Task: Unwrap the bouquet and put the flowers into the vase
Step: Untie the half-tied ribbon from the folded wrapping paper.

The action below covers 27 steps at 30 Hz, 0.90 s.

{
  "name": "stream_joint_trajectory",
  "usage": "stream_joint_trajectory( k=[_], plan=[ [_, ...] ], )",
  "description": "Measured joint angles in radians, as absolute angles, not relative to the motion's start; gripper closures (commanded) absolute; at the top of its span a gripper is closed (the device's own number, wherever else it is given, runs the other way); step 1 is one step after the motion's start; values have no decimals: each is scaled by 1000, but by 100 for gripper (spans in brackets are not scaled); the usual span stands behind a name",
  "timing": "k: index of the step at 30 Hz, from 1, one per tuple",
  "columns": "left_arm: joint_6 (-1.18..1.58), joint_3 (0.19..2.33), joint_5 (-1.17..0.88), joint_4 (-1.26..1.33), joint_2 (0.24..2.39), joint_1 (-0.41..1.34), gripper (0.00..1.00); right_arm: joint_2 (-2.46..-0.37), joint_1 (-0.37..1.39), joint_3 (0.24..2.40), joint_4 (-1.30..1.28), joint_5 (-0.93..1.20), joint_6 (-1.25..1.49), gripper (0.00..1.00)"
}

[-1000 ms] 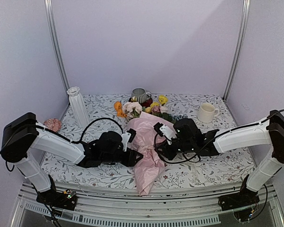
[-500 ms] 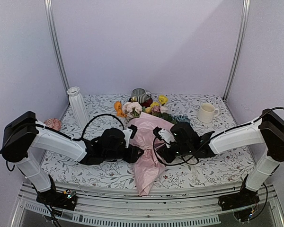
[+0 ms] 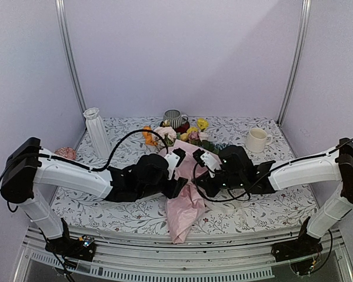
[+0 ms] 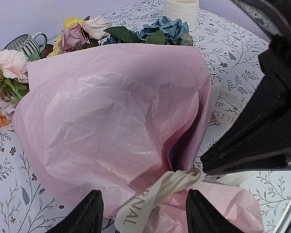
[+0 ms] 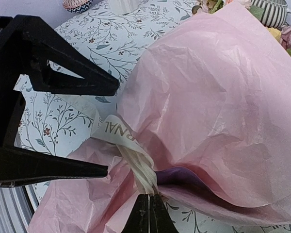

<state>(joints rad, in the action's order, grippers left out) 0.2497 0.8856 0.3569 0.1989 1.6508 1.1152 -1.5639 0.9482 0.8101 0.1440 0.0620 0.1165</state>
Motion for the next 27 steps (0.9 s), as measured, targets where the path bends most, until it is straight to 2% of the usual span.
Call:
stream_joint_trajectory(
  k=[2, 8, 13, 22, 25, 27],
  plan=[
    [230, 905, 375, 192, 1671, 1116, 42, -1564, 948, 810, 145, 62, 118, 94],
    [198, 928, 391, 163, 1723, 1117, 43, -1563, 948, 810, 150, 63, 125, 78],
    [191, 927, 393, 159, 1739, 1117, 43, -1565, 948, 810, 155, 62, 128, 73],
    [204, 928, 447, 156, 1774, 1117, 54, -1651, 948, 818, 180, 65, 133, 76],
    [221, 930, 482, 152, 1775, 1117, 56, -1658, 948, 820, 181, 67, 135, 80],
    [235, 931, 498, 152, 1775, 1117, 58, -1658, 948, 822, 181, 67, 137, 88]
  ],
)
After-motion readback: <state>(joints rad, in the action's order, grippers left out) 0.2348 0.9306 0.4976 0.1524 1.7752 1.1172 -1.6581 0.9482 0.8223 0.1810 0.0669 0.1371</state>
